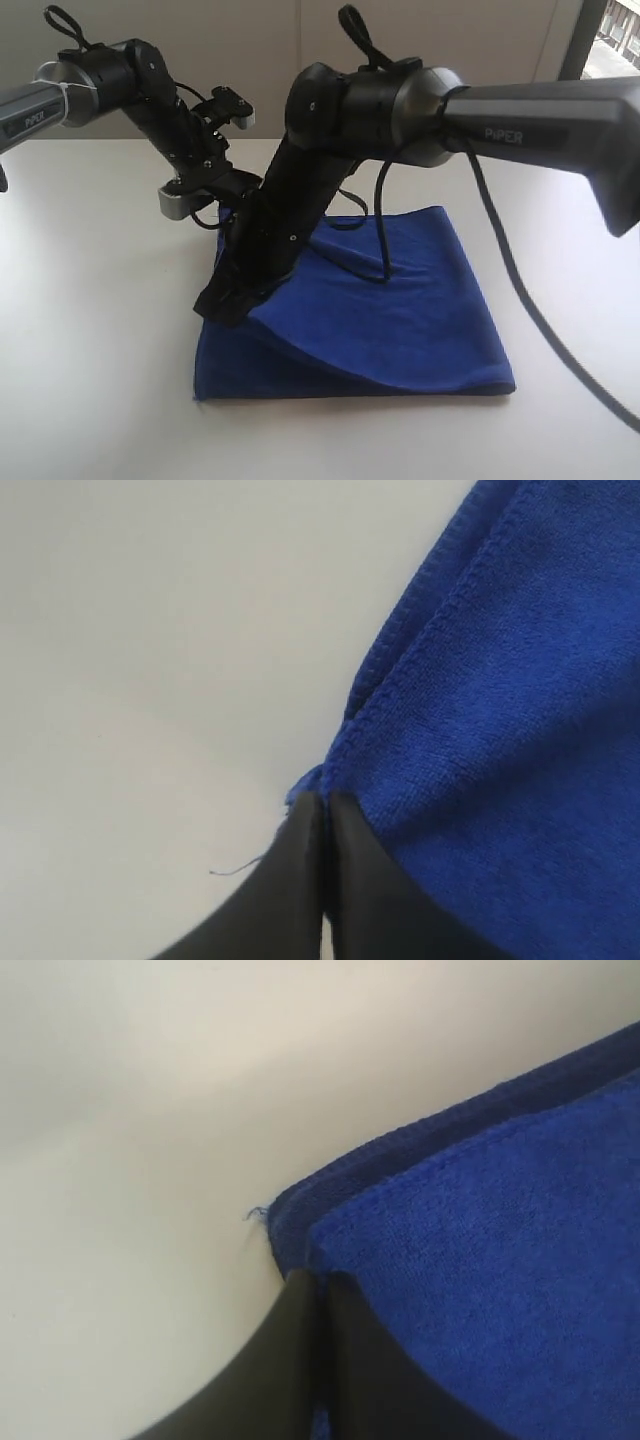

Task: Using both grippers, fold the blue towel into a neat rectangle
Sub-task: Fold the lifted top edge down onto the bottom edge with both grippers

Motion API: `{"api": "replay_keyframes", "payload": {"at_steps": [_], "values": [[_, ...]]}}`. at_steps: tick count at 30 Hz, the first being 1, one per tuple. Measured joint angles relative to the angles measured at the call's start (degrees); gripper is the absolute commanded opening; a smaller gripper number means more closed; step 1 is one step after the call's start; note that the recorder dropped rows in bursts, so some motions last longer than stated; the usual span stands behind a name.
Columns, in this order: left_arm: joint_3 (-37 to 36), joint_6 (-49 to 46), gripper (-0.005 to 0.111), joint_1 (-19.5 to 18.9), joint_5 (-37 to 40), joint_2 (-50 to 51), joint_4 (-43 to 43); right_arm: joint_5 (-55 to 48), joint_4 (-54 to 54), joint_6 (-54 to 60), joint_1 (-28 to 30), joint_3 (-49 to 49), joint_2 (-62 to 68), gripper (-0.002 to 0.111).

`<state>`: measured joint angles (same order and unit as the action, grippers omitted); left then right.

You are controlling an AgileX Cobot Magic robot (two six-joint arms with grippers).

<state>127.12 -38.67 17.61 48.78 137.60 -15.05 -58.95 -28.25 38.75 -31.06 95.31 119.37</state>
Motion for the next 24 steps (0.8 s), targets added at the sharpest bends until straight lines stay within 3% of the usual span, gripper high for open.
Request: {"api": "replay_keyframes", "payload": {"at_steps": [20,22,24], "values": [[-0.1,0.1,0.000,0.0,1.0,2.2,1.6,2.2,-3.4,1.2,-2.9,0.0,4.5,0.000],[-0.1,0.1,0.000,0.0,1.0,2.3,1.7,2.4,-4.3,1.2,-2.9,0.0,5.2,0.003],[-0.1,0.1,0.000,0.0,1.1,2.3,1.8,2.4,-4.9,1.3,-2.9,0.0,5.9,0.013]]}}
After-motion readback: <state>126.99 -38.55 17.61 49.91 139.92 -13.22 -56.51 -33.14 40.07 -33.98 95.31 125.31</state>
